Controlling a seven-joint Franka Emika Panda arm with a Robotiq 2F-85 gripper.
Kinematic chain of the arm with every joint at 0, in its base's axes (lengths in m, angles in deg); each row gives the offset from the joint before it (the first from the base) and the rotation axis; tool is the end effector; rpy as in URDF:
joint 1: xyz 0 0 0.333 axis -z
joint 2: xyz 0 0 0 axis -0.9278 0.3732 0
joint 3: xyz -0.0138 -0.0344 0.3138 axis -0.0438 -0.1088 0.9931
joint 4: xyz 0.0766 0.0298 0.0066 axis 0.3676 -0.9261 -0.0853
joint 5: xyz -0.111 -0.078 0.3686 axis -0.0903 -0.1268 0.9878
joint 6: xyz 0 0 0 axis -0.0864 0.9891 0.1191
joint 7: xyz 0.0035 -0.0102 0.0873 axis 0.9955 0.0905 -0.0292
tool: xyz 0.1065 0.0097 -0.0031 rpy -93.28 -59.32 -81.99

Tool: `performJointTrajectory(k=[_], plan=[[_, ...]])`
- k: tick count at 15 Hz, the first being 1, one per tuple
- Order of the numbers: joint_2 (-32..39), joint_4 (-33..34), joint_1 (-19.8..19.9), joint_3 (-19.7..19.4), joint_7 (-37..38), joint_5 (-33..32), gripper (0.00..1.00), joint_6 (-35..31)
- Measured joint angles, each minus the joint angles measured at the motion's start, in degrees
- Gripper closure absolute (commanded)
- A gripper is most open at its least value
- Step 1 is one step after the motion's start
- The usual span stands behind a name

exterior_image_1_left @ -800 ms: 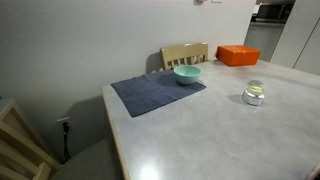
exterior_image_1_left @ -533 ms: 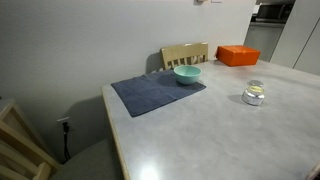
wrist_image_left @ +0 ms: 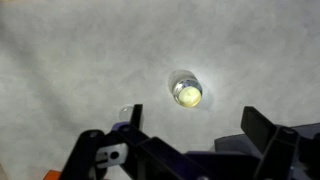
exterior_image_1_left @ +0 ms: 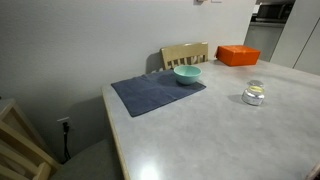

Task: Put the lid on top of the silver container

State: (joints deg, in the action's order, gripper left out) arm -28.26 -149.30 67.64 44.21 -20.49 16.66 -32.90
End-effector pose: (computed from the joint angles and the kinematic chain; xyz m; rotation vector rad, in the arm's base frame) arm 0.3690 -0.0134 0.4747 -3.1120 0.1327 -0.1073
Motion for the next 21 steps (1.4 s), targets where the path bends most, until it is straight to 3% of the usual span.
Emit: performJointTrajectory(k=[3,7,12,16,21], plan=[[5.6,2.5,1.4,-3.1,-0.5,0.0,0.00,0.1],[13.1,4.8,1.9,-4.4,-1.4,0.2,0.00,0.6],[14.0,5.4,1.9,-3.8,-0.8,0.2,0.00,-0.1],[15.4,4.6,2.2,-3.4,1.2,0.1,0.00,-5.6],[22.6,5.0,4.1,-5.1,0.8,2.1,0.00,-12.1]])
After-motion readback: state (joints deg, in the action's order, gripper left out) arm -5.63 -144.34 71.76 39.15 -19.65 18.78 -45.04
